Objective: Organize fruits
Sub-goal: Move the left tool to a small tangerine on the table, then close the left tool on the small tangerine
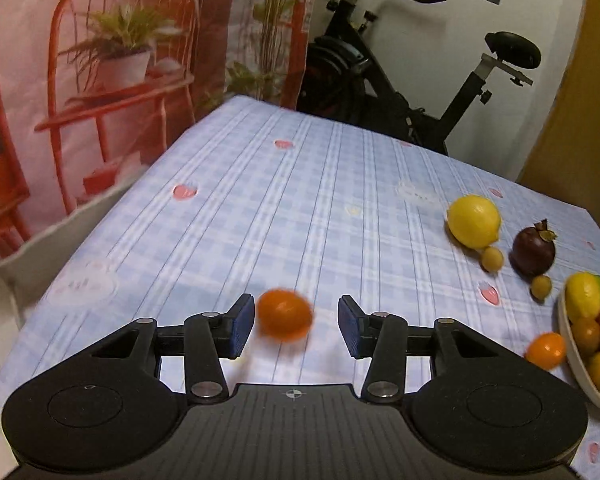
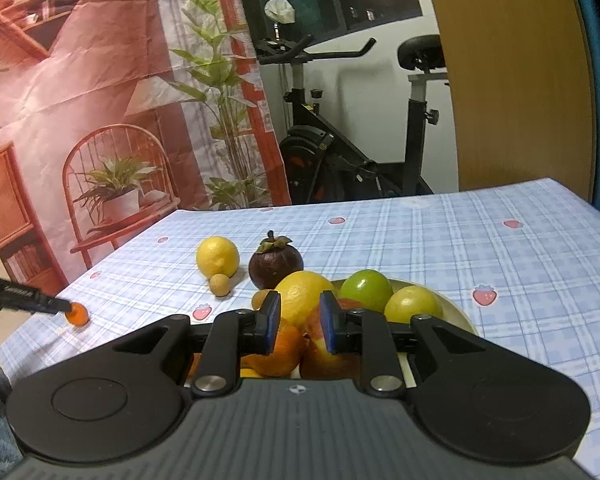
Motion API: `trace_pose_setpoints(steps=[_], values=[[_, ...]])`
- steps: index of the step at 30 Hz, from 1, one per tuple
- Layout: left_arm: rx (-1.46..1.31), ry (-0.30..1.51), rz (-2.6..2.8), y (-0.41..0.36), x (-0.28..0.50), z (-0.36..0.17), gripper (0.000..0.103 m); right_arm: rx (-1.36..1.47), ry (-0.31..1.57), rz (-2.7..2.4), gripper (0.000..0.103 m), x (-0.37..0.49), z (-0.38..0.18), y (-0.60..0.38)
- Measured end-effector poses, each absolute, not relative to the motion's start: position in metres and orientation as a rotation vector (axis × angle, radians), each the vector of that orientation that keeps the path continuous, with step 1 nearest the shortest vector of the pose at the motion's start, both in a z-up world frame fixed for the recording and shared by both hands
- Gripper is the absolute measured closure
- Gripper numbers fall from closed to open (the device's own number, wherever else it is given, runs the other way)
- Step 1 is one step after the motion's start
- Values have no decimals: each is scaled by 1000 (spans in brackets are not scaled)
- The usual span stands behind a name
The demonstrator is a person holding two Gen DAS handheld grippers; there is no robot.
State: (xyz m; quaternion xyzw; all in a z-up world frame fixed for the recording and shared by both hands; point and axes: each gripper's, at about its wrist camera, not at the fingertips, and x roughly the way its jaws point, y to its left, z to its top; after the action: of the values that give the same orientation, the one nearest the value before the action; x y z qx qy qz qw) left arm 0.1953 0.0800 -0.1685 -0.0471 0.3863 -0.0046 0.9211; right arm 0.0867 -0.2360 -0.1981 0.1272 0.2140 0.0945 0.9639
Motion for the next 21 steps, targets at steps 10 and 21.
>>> trace_pose_setpoints(steps=[10,21], values=[[-82,853,60,85,201,-187,64,240,447,195,79,90,-199,-230],[-16,714,-164,13,197,-139,65,237,451,168,79,91,-202,-233]])
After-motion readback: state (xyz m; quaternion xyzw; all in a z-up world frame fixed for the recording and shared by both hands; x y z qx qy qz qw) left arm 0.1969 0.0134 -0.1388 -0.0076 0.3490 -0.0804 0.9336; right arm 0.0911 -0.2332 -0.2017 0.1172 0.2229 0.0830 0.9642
